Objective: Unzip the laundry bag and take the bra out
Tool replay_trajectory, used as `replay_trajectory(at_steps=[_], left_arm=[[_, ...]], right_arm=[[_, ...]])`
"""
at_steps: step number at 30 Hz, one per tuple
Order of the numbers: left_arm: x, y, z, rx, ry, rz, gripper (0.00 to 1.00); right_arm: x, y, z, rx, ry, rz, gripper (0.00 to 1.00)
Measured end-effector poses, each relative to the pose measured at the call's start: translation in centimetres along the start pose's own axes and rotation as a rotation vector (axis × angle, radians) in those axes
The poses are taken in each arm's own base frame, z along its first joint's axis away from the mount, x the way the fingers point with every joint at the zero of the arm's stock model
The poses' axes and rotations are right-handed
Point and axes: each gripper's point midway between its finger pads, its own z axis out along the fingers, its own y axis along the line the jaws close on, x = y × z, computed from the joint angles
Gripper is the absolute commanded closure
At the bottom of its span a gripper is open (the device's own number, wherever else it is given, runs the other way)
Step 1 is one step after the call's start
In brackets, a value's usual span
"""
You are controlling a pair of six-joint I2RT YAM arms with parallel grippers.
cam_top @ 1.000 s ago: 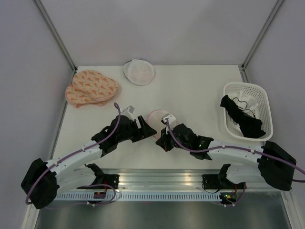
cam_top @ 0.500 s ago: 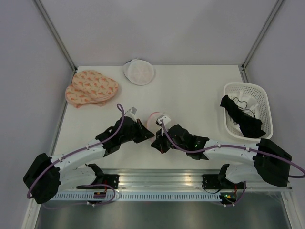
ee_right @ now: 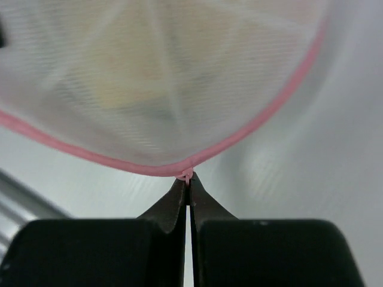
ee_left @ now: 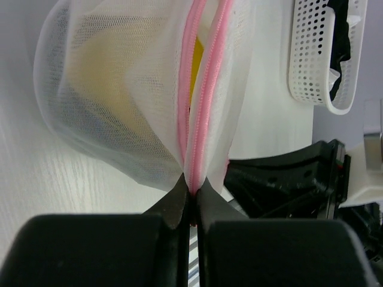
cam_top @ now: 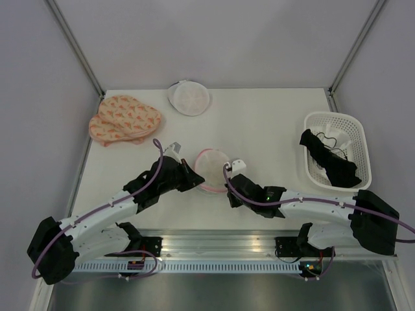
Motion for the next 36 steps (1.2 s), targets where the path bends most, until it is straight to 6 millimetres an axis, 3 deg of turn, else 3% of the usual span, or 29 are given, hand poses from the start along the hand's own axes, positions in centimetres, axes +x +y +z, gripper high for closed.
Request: replay_trajectory(at_steps=[2,7,12,15,16,18,23,27,31,36], left_arm=[[0.0,0.1,0.0,-0.005,0.007,0.024,0.98],[-1.5,-0.7,0.2,-0.003,0.003,0.103,0.98],[-3.7,-1.5,1.5,0.018,-0.016,0.172,0.98],[-5.4,-1.5,3.2,0.008,-0.023,0.199,0.77],[-6.0,-1.5,4.0,0.0,-0.028,0.209,0.54],[-7.4,-1.7,5.4,-0.004,-0.046,0.233,0.21],[-9.3,-2.2,5.6,-0.015,-0.104,0.229,0.13],[-9.5,-2.8,3.2,0.007,-0.143,0.192,0.13],[-7.2,-2.7,0.2,0.072,-0.138,0.118,0.14],[-2.4,0.0,-0.4,0.069,-0.041,0.033,0.17]], right_arm=[[-0.2,-1.7,0.0,0.101,-0.01,0.014,0.99],[-3.0,-6.3,0.2,0.39,-0.097,0.091,1.0],[-4.6,-7.3,0.2,0.449,-0.165,0.139,1.0],[-4.6,-7.3,0.0,0.415,-0.176,0.143,1.0],[-4.5,-7.2,-0.1,0.393,-0.175,0.143,0.99],[-4.0,-7.0,-0.2,0.349,-0.164,0.136,0.99],[-3.5,-3.9,0.0,0.159,-0.117,0.105,0.99],[-4.0,0.7,0.0,-0.089,-0.099,0.07,1.0],[-4.5,3.9,-0.4,-0.263,-0.098,0.033,1.0],[-4.1,6.1,0.2,-0.371,-0.056,-0.002,1.0]])
